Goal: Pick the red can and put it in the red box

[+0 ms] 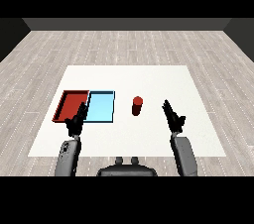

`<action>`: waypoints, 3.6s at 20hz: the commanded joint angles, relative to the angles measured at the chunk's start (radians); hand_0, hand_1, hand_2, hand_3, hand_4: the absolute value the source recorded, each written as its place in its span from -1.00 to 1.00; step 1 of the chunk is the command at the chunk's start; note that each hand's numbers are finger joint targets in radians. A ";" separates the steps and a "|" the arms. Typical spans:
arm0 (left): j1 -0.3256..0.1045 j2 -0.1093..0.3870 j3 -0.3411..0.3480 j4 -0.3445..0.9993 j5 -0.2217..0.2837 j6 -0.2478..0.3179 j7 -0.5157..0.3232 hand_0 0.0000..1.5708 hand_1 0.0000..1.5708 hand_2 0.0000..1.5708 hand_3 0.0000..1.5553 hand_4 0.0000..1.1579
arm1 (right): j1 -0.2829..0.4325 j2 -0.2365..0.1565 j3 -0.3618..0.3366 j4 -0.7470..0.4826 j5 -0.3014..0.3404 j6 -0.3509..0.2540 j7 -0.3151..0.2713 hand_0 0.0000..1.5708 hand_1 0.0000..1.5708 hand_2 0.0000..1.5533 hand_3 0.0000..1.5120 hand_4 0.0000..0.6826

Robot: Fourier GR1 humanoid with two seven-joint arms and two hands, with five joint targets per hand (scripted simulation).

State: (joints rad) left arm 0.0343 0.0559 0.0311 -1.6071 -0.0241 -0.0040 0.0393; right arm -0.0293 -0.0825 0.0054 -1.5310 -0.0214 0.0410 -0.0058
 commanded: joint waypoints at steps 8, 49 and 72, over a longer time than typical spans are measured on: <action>-0.042 -0.019 0.032 -0.071 0.032 -0.010 -0.280 -1.00 -1.00 -1.00 -1.00 -1.00 | -0.117 0.069 -0.017 -0.002 -0.021 -0.023 -0.154 -1.00 -1.00 -1.00 -1.00 -1.00; -0.006 -0.014 0.046 -0.011 0.099 -0.054 -0.406 -1.00 -1.00 -1.00 -1.00 -1.00 | -0.450 0.082 -0.052 0.611 -0.172 -0.051 -0.403 -1.00 -1.00 -1.00 -1.00 -1.00; -0.007 0.003 0.061 -0.053 0.120 -0.055 -0.374 -1.00 -1.00 -1.00 -1.00 -1.00 | -0.531 0.082 0.125 0.890 -0.405 -0.100 -0.602 -1.00 -1.00 -1.00 -1.00 -1.00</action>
State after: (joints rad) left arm 0.0342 0.0475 0.0796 -1.6362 0.0831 -0.0584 -0.3646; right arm -0.5850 -0.0035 0.0677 -0.6332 -0.3735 -0.0409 -0.5935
